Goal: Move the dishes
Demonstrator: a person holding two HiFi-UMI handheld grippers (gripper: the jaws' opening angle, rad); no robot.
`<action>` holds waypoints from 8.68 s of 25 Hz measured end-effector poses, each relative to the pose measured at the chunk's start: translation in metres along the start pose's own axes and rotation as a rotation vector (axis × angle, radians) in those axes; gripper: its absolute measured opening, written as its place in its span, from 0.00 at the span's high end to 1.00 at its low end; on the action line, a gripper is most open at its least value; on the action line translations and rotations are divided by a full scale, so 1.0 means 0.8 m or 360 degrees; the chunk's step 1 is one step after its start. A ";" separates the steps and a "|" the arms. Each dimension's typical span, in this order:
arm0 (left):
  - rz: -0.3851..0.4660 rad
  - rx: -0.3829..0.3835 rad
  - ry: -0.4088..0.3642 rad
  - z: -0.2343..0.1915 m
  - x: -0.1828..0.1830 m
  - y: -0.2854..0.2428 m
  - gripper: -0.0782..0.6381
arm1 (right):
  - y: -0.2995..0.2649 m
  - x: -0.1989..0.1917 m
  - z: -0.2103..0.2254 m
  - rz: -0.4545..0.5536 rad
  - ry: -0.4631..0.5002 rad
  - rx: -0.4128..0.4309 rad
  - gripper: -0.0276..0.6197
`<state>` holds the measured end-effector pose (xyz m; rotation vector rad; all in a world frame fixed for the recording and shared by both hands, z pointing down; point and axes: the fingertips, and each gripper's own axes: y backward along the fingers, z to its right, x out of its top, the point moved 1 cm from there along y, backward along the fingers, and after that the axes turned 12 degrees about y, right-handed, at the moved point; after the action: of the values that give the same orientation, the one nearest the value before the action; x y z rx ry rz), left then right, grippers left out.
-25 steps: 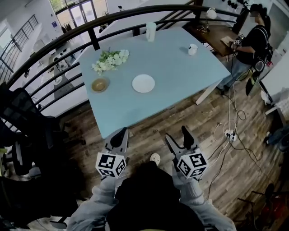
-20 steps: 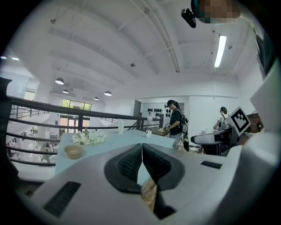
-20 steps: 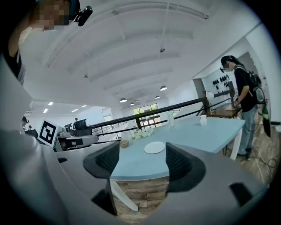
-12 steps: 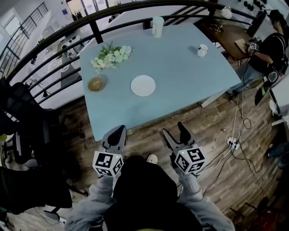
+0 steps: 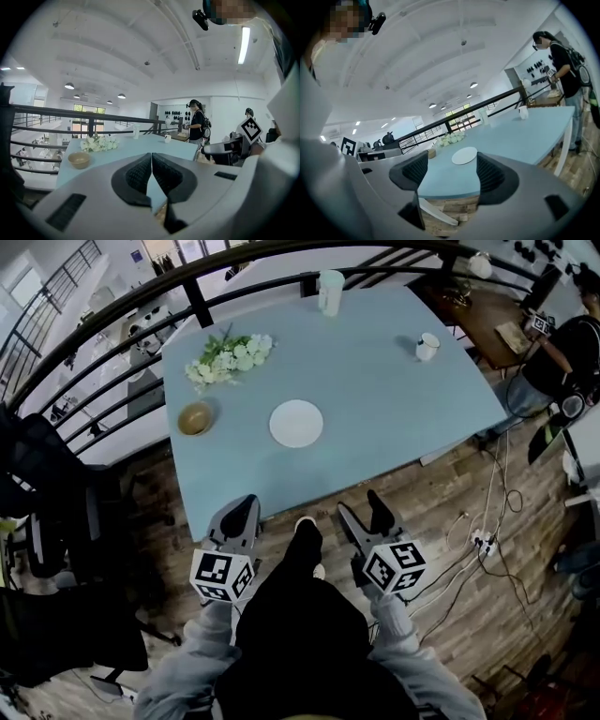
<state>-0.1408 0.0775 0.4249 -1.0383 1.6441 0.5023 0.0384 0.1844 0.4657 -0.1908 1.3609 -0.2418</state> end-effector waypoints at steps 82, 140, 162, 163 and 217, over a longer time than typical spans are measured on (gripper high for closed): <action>0.0269 0.0808 0.0520 -0.190 0.023 -0.113 0.87 | -0.362 -0.084 0.124 -0.1123 -0.0955 0.0438 0.91; 0.0261 0.0847 0.0386 0.005 0.016 -0.324 0.87 | -0.460 0.050 0.448 -0.0235 -0.1799 0.0575 0.92; 0.0254 0.0730 0.0392 0.009 0.024 -0.318 0.87 | -0.398 0.000 0.439 -0.0584 -0.1550 0.0115 0.91; 0.0253 0.0726 0.0395 0.008 0.024 -0.316 0.87 | -0.396 -0.002 0.440 -0.0597 -0.1536 0.0089 0.91; 0.0430 0.1260 0.0407 0.027 0.009 -0.200 0.87 | -0.324 0.167 0.102 -0.0040 0.0782 0.1579 0.95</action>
<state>0.0034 0.0065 0.4390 -0.2971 1.9727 -0.1365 0.1278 -0.1025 0.4273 0.7228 1.5606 -0.9949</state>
